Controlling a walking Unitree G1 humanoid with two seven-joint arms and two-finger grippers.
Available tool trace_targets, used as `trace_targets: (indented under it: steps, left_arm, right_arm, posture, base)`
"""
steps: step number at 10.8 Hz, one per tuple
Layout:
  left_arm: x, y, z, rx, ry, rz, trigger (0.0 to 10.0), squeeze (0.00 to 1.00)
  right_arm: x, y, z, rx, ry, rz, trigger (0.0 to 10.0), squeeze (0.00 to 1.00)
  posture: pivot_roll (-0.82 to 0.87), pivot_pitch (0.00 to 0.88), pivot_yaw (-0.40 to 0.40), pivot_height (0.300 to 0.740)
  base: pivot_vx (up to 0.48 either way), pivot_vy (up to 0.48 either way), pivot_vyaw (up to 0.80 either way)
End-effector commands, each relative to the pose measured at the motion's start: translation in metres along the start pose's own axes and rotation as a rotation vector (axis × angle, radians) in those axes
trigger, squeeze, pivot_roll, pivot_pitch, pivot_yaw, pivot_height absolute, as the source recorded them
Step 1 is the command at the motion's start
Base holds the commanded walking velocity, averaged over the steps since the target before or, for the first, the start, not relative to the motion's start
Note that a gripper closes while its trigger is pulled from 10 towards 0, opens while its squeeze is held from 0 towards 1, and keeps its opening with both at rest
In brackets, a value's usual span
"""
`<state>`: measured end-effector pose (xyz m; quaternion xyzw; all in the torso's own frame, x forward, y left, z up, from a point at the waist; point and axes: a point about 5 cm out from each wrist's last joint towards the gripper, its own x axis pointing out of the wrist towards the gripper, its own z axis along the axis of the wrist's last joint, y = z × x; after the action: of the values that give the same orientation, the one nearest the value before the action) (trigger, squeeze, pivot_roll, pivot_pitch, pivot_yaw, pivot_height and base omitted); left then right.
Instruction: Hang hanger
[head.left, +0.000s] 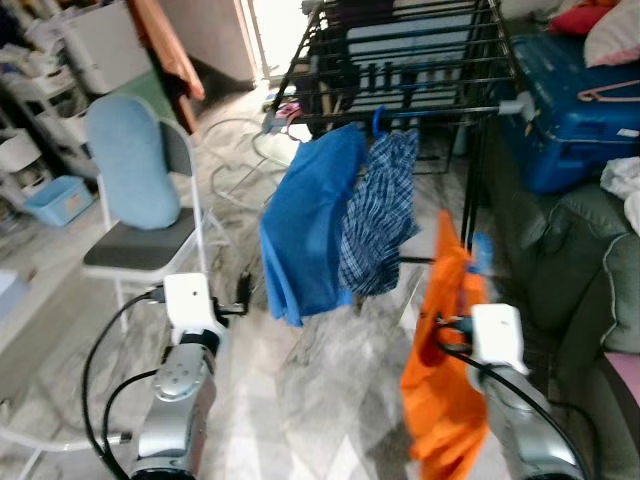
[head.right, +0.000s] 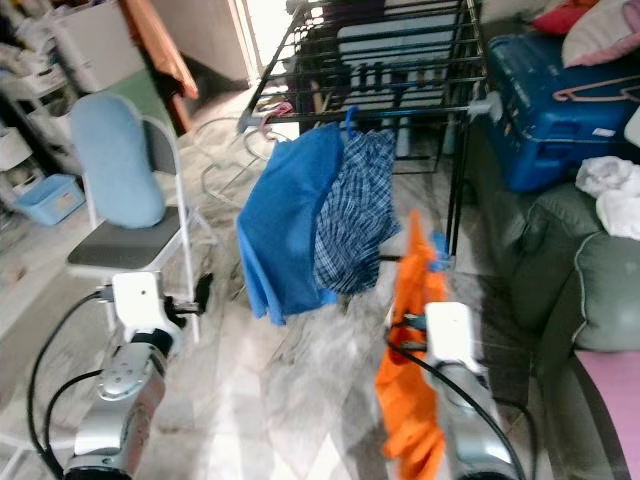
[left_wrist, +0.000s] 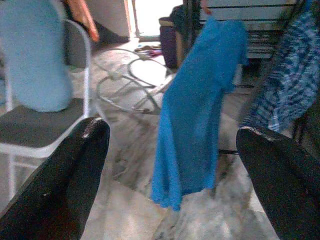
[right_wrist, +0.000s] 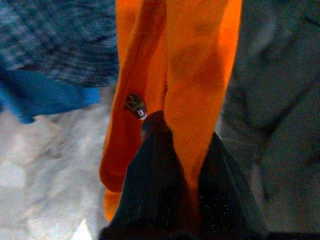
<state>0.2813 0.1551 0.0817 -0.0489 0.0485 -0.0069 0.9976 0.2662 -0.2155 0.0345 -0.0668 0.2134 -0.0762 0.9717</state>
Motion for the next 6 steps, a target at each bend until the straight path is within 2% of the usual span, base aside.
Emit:
trace_targets:
  steps: [1,4,6]
  left_arm:
    - [-0.002,0.0059,0.0025,0.004,-0.009,0.012,10.0,0.0]
    - [-0.0055,-0.0004,-0.0012,-0.009,0.002,-0.017,10.0,0.0]
    - [-0.0038,0.0014,-0.0003,-0.015,0.005,-0.02,10.0,0.0]
  right_arm:
    - [-0.0002,0.0036,0.0128,0.009,-0.059,0.0,10.0,0.0]
    - [-0.0013,-0.0019,0.0125,0.019,-0.057,-0.023,10.0,0.0]
    - [-0.0011,-0.0016,0.0132,0.019,-0.054,-0.026,10.0,0.0]
  posture:
    - [-0.24,0.0,0.161,0.74]
    - [-0.25,0.0,0.162,0.74]
    - [-0.25,0.0,0.162,0.74]
  base:
    - [0.42,0.0,0.0]
    - [0.45,0.0,0.0]
    - [0.441,0.0,-0.48]
